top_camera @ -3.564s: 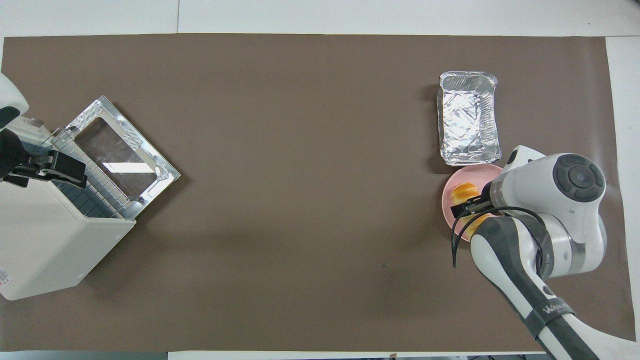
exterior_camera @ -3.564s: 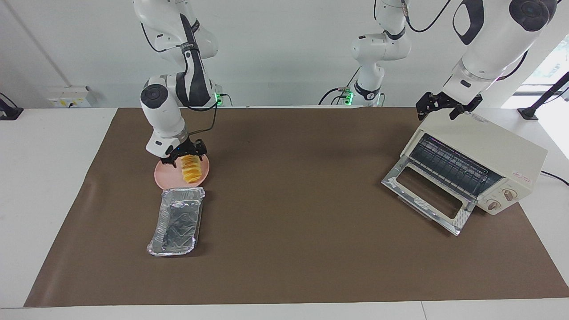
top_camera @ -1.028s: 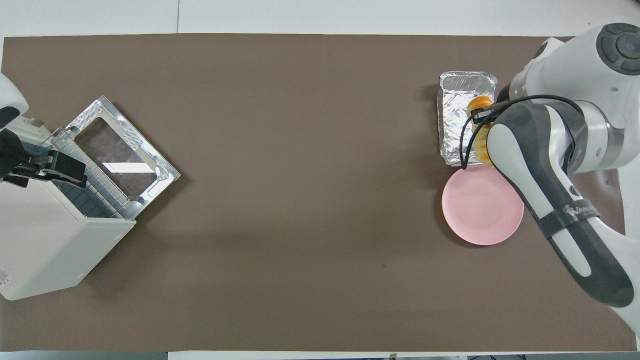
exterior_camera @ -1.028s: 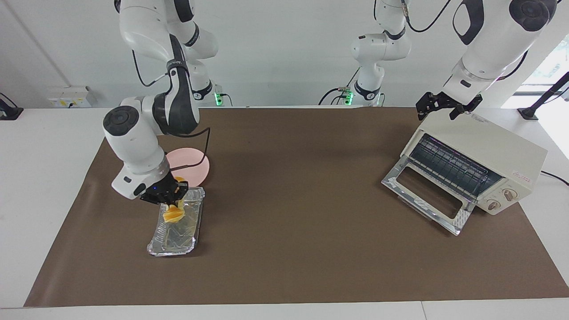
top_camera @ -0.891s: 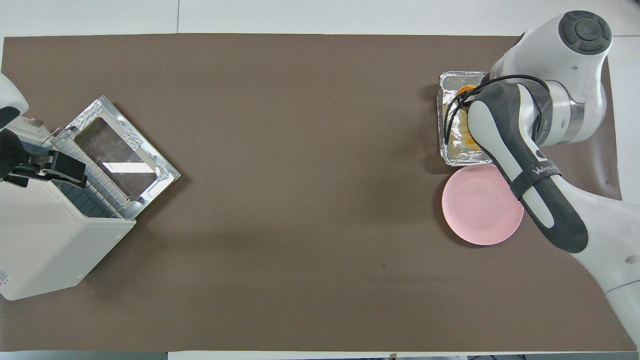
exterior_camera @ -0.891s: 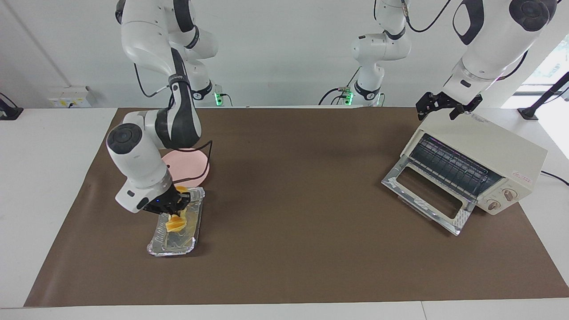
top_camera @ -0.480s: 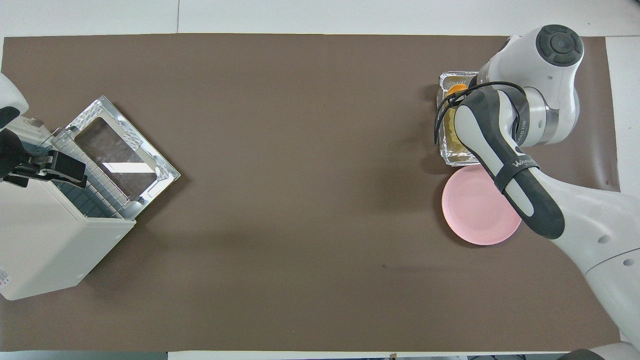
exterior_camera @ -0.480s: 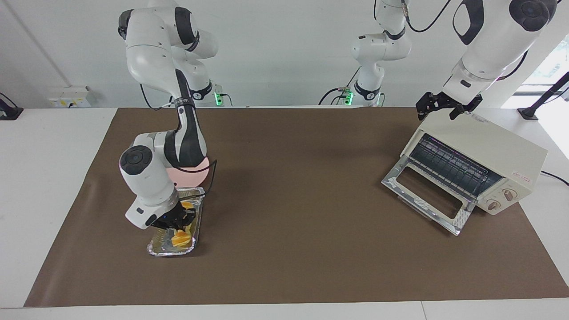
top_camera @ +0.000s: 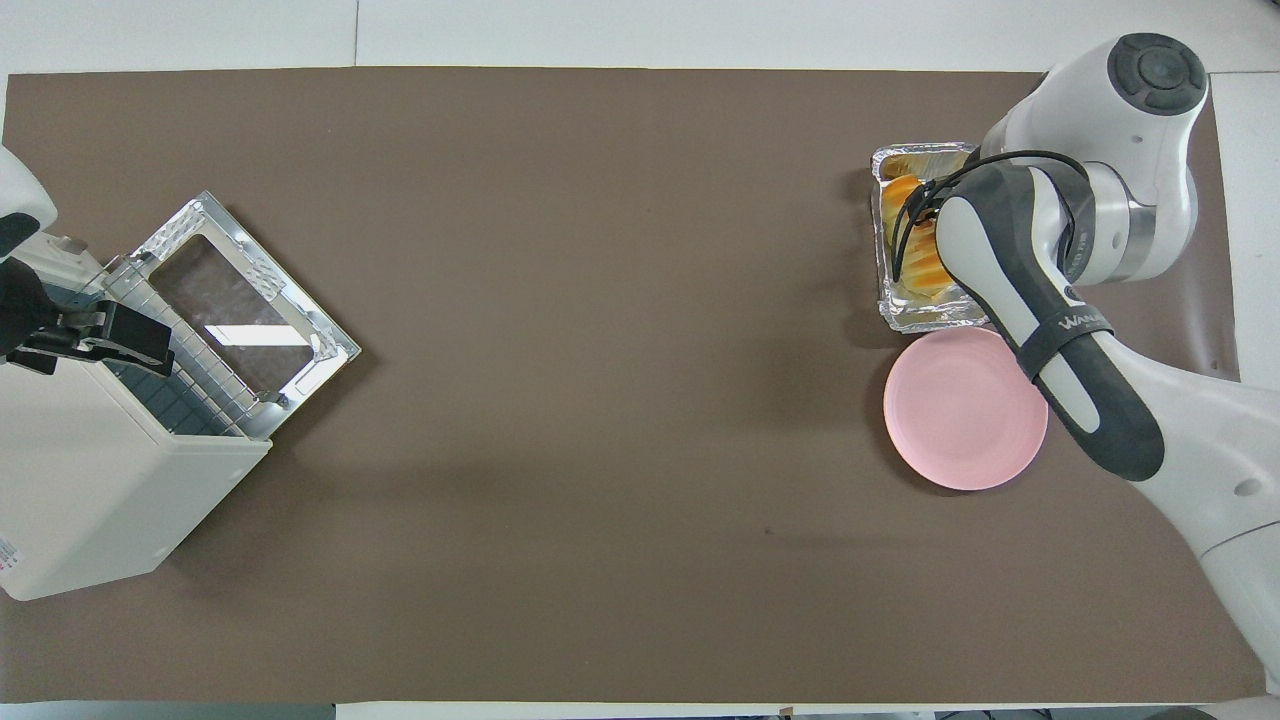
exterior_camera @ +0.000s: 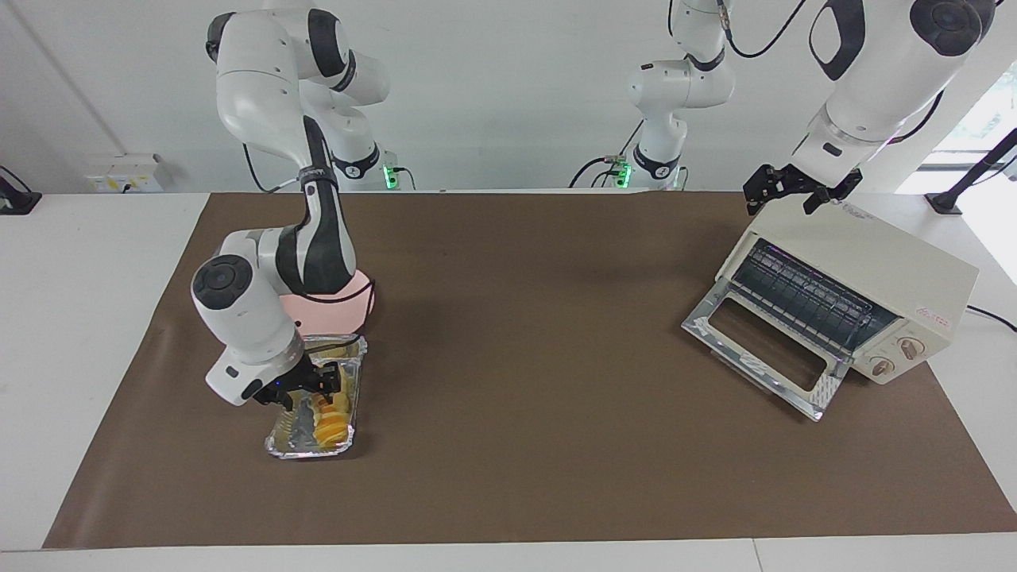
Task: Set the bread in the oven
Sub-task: 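Lower the bread rolls into the foil tray and open the right gripper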
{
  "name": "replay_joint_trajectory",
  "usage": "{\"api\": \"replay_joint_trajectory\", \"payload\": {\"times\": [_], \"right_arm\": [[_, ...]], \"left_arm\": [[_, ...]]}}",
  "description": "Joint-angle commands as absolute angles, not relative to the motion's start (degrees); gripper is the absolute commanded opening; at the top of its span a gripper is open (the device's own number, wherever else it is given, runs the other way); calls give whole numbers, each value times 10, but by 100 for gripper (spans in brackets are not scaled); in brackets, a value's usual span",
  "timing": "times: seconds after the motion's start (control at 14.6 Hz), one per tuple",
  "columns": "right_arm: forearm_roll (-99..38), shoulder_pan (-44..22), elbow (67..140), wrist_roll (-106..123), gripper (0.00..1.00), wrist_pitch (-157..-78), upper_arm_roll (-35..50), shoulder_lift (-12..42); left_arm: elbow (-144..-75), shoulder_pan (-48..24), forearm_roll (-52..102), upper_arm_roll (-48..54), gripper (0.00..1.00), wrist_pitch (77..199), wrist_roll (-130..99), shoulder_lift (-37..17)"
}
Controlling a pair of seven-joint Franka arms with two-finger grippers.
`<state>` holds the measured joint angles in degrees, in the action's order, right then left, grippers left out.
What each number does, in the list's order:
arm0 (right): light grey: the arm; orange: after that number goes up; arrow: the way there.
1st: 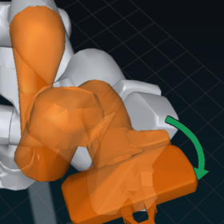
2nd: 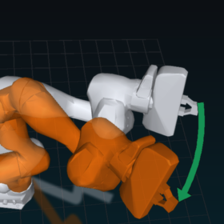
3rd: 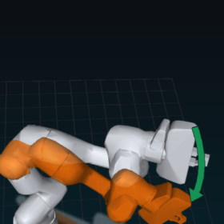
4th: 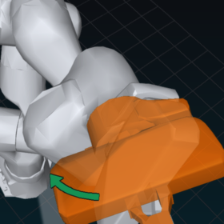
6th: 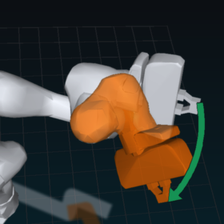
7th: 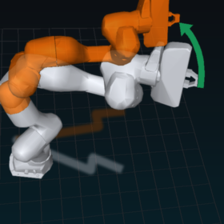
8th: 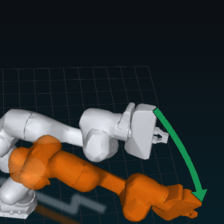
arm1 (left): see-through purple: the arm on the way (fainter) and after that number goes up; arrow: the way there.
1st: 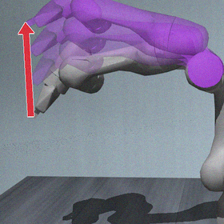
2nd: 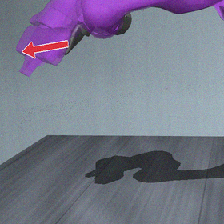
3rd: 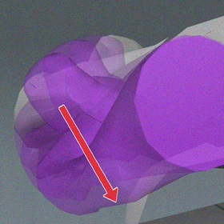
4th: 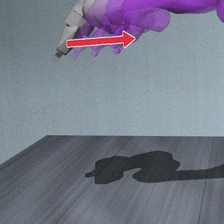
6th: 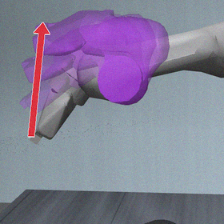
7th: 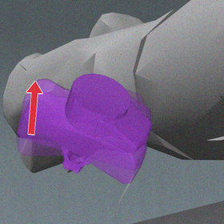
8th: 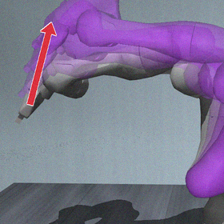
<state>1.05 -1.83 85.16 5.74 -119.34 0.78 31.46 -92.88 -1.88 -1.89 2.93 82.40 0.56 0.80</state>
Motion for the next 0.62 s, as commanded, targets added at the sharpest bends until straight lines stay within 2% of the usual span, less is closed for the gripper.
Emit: {"api": "replay_joint_trajectory", "payload": {"times": [0.0,0.27,0.55], "right_arm": [[12,-3,831,68,100,-1159,10,303],[12,25,841,124,100,-1182,9,306],[12,32,906,125,100,-1264,9,306]], "left_arm": [[-939,-12,-15,32,100,831,7,20],[-939,-12,-15,32,100,831,7,20],[-939,-12,-15,32,100,831,7,20]]}}
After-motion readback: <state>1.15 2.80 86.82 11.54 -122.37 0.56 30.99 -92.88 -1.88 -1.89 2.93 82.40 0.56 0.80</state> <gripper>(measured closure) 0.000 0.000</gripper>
